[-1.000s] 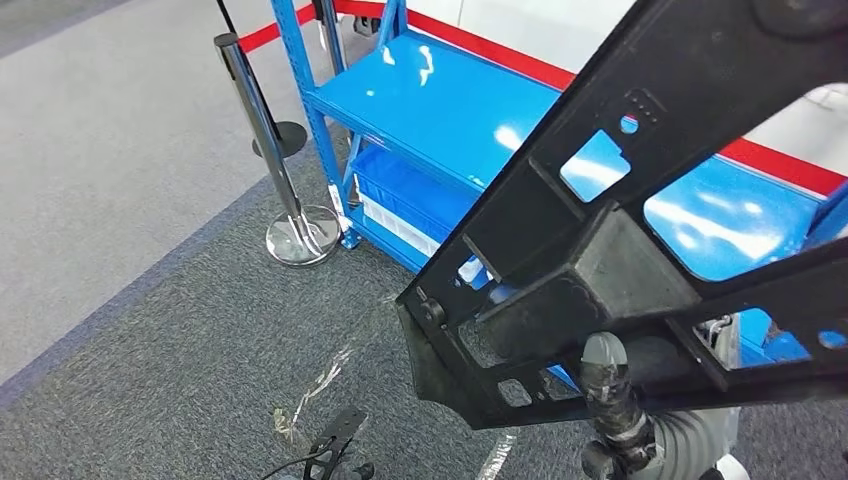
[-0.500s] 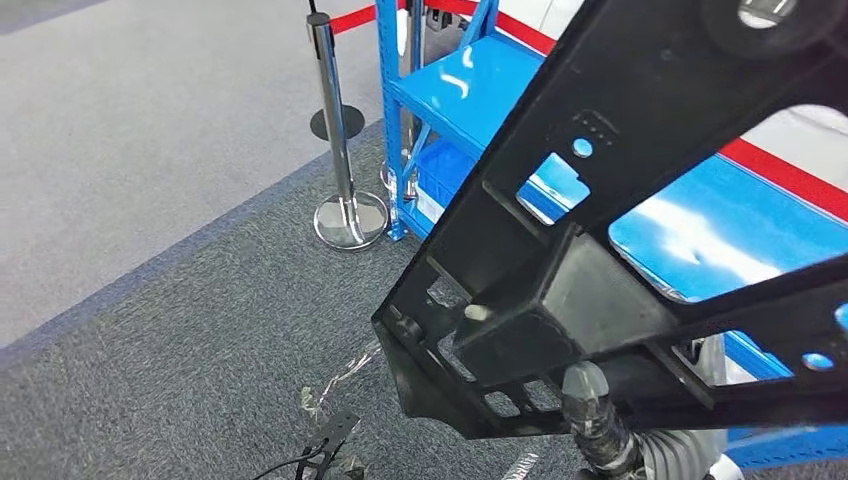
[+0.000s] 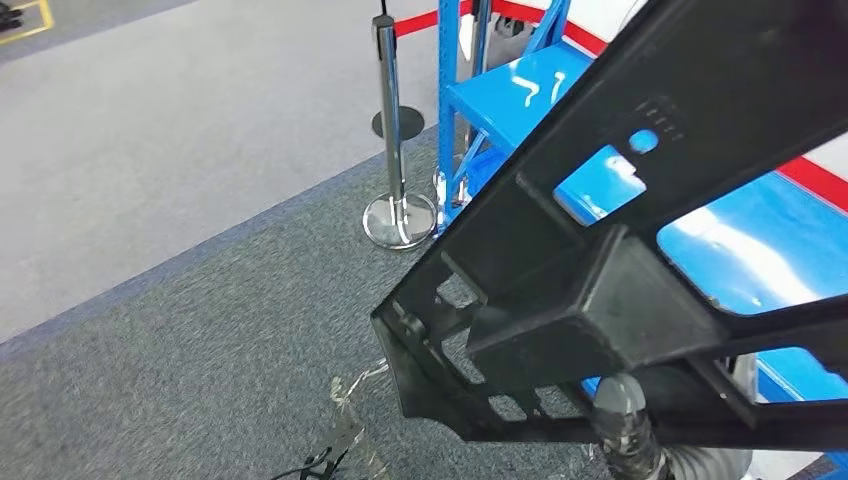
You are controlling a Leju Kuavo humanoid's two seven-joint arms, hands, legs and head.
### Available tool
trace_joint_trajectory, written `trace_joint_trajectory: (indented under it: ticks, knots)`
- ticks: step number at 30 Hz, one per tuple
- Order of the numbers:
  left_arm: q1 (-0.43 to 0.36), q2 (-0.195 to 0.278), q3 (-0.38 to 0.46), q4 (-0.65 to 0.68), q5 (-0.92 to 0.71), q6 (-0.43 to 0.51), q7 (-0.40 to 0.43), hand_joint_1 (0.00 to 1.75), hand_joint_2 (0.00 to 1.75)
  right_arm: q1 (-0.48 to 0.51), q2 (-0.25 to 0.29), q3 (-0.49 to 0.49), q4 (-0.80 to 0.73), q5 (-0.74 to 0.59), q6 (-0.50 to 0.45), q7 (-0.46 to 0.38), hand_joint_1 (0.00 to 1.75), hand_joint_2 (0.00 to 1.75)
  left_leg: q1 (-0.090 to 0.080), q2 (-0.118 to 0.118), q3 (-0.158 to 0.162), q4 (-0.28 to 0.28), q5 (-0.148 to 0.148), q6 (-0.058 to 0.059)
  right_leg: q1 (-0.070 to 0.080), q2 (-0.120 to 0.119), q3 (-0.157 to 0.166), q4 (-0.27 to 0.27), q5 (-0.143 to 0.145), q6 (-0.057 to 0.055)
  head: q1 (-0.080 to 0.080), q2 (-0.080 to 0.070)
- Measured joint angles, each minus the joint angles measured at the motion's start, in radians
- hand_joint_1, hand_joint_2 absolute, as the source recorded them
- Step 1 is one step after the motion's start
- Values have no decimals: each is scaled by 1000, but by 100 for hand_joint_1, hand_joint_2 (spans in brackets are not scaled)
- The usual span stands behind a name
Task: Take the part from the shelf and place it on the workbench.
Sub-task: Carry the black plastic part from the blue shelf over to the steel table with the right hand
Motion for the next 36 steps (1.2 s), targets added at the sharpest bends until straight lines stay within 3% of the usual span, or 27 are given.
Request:
trace_joint_trajectory:
  ticks: [2,3,4,5,7,9,11,12,14,16,17,18,19,20,22,24,26,27,29,31,33,34,36]
  knots:
    - [-4,-1,0,0,-3,-5,2,0,175,4,0,0,-3,8,-1,2,129,175,6,23,-57,111,-37,-9,2,-29,2,0,-3,-3,-2,0]
    - [-4,-1,-1,0,-5,-8,3,0,175,6,0,0,-4,15,-2,4,129,175,9,27,-67,130,-33,-11,2,-42,3,0,-4,-4,-3,0]
    - [-4,-1,-1,0,-9,-10,6,0,175,7,0,0,-6,23,-5,7,129,175,10,30,-57,108,-12,-10,2,-54,4,0,-5,-4,-3,0]
    - [-4,-1,-1,0,-13,-11,9,0,175,9,0,0,-10,31,-8,12,129,175,10,37,-28,53,20,-8,2,-65,7,0,-7,-3,-3,0]
    - [-9,-1,-2,0,-21,-12,17,0,175,14,0,0,-21,50,-16,22,129,175,-1,76,42,-82,68,4,5,-84,13,-1,-11,2,-3,0]
    - [-16,-1,-2,0,-31,-15,23,0,175,24,0,0,-33,67,-23,32,129,175,-13,100,73,-143,76,18,9,-102,18,-4,-14,10,-2,0]
    - [-18,0,-4,0,-42,-20,30,0,175,33,0,0,-42,78,-26,39,129,175,-16,82,75,-151,78,29,12,-120,25,-10,-16,20,-2,0]
    - [-18,0,-4,0,-48,-20,33,0,175,36,0,0,-45,81,-26,41,129,175,-13,72,80,-159,82,35,11,-115,28,-8,-21,25,-1,0]
    - [-22,-1,-11,0,-60,-19,38,0,175,41,0,0,-50,83,-25,41,129,175,-6,54,90,-175,89,47,11,-70,12,40,-55,30,3,0]
    - [-31,-4,-21,0,-70,-19,43,0,175,48,0,0,-52,87,-24,44,129,175,-4,32,91,-176,91,56,11,-23,-47,163,-115,30,6,0]
    - [-35,-5,-26,0,-73,-21,45,0,175,52,0,0,-52,95,-26,47,129,175,-4,19,89,-174,91,57,12,-16,-77,221,-135,30,7,0]
    - [-36,-6,-30,0,-74,-26,48,0,175,56,0,0,-52,106,-32,52,129,175,-4,6,88,-171,90,58,11,-13,-94,253,-137,32,7,0]
    - [-36,-6,-34,0,-74,-32,49,0,175,59,0,0,-53,116,-41,57,129,175,-3,-7,87,-167,89,57,10,-13,-94,245,-119,33,7,0]
    - [-36,-7,-38,0,-74,-37,47,0,175,62,0,0,-55,123,-51,60,129,175,-1,-22,87,-162,86,54,7,-10,-75,199,-86,36,7,0]
    - [-37,-7,-45,0,-74,-41,35,0,175,67,0,0,-61,125,-68,62,129,175,2,-50,77,-142,78,42,-3,28,-23,79,-32,42,9,0]
    - [-38,-7,-51,0,-74,-40,25,0,175,75,-1,0,-70,124,-74,64,129,175,2,-73,60,-124,73,29,-8,59,-3,28,-21,40,10,0]
    - [-36,-7,-53,0,-74,-39,24,0,175,82,-2,0,-76,126,-73,69,129,175,4,-90,49,-124,77,18,-6,47,-5,30,-20,27,9,0]
    - [-33,-7,-54,0,-74,-38,23,0,175,83,-2,0,-78,128,-73,71,129,175,3,-81,46,-121,76,13,-7,37,-4,28,-18,22,8,0]
    - [-32,-8,-55,0,-74,-38,22,0,175,87,-2,0,-82,133,-73,72,129,175,1,-35,21,-74,52,3,-9,12,0,25,-17,11,0,0]
    - [-34,-10,-56,0,-74,-38,18,0,175,90,-2,0,-88,134,-73,72,129,175,2,14,-36,41,1,-5,-5,-14,3,24,-20,4,-7,0]
    - [-34,-11,-56,0,-74,-37,15,0,175,91,-2,0,-90,135,-73,72,129,175,3,27,-89,141,-30,-7,-1,-37,5,24,-24,0,-7,0]
    - [-32,-12,-56,0,-74,-37,14,0,175,91,-2,0,-91,135,-73,72,129,175,3,28,-100,159,-29,-6,0,-47,7,24,-25,-1,-8,0]
    - [-31,-12,-56,0,-74,-37,14,0,175,91,-2,0,-93,135,-73,72,129,175,0,32,-73,103,12,4,5,-66,12,24,-29,-2,-8,0]
